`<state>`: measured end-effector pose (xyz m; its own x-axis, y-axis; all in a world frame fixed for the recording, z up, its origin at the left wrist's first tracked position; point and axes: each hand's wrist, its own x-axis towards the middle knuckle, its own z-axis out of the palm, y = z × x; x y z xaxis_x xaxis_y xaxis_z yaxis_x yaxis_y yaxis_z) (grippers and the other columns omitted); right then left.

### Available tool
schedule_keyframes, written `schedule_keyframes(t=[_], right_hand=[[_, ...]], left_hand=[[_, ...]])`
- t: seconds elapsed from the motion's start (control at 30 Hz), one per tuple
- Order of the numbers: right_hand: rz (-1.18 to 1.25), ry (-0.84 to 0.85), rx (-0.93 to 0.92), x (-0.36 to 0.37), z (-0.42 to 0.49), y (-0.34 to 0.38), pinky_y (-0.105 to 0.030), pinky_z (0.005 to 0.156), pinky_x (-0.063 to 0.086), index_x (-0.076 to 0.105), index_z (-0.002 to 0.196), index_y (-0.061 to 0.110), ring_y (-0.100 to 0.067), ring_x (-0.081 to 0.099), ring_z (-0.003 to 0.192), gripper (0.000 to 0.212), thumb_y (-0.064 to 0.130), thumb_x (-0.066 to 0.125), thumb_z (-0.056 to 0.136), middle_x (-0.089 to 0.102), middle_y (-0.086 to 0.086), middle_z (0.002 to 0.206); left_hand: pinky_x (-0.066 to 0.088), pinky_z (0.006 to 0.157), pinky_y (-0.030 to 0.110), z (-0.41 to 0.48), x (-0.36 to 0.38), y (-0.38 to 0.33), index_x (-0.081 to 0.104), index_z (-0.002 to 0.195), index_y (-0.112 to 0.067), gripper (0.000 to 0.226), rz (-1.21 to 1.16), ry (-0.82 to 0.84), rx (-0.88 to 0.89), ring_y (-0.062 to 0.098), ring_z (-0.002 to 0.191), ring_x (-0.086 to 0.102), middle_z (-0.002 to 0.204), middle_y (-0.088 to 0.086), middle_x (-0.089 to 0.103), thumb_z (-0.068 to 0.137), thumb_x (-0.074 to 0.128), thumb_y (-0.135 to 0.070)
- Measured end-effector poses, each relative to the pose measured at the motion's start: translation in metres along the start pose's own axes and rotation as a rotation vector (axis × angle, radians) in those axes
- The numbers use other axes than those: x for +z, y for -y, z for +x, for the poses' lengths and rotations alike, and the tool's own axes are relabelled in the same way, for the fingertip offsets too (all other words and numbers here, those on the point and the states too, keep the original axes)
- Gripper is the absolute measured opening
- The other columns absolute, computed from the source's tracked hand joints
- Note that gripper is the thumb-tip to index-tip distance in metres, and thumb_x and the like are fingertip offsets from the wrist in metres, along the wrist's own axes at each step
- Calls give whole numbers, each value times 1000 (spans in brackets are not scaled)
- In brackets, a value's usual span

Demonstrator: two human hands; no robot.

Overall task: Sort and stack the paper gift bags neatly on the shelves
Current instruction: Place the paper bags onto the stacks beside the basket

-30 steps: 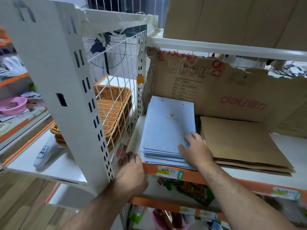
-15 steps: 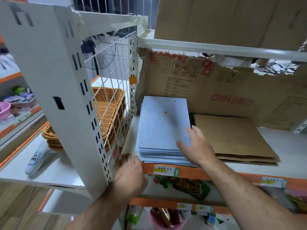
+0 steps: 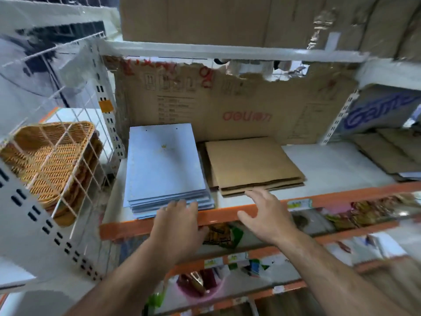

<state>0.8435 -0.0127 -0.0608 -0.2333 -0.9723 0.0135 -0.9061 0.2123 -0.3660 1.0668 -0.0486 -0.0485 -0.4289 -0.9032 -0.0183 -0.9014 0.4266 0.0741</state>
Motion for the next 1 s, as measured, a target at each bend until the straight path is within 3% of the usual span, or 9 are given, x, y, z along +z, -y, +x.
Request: schedule_keyframes(t=[0.17, 0.57, 0.83, 1.0], right_hand=[[10, -27, 62, -31, -26, -74, -35, 114, 35, 42, 148, 29, -14, 34, 142, 66, 55, 53, 88, 34, 7, 156], [52, -95, 162, -137, -111, -298, -31, 105, 40, 47, 143, 29, -12, 42, 131, 60, 56, 54, 89, 43, 11, 143], [129, -148, 292, -169, -142, -394, -32, 109, 35, 45, 144, 29, -12, 36, 136, 55, 49, 55, 94, 38, 10, 148], [152, -173, 359, -179, -141, -449, -29, 106, 39, 48, 140, 31, -9, 42, 131, 52, 50, 54, 92, 43, 13, 145]], left_hand=[[39, 106, 43, 18, 6, -79, 37, 145, -25, 62, -19, 64, 102, 26, 132, 41, 143, 2, 46, 91, 51, -53], [34, 113, 41, 42, 13, -321, 28, 152, -23, 73, -134, 88, 241, 27, 141, 31, 153, 2, 36, 92, 51, -58], [32, 115, 44, 62, 17, -434, 30, 152, -26, 70, -100, 109, 351, 26, 141, 32, 154, 1, 36, 92, 48, -56], [32, 116, 44, 92, 20, -504, 34, 149, -27, 62, -103, 129, 402, 24, 140, 34, 152, 0, 38, 93, 46, -49]])
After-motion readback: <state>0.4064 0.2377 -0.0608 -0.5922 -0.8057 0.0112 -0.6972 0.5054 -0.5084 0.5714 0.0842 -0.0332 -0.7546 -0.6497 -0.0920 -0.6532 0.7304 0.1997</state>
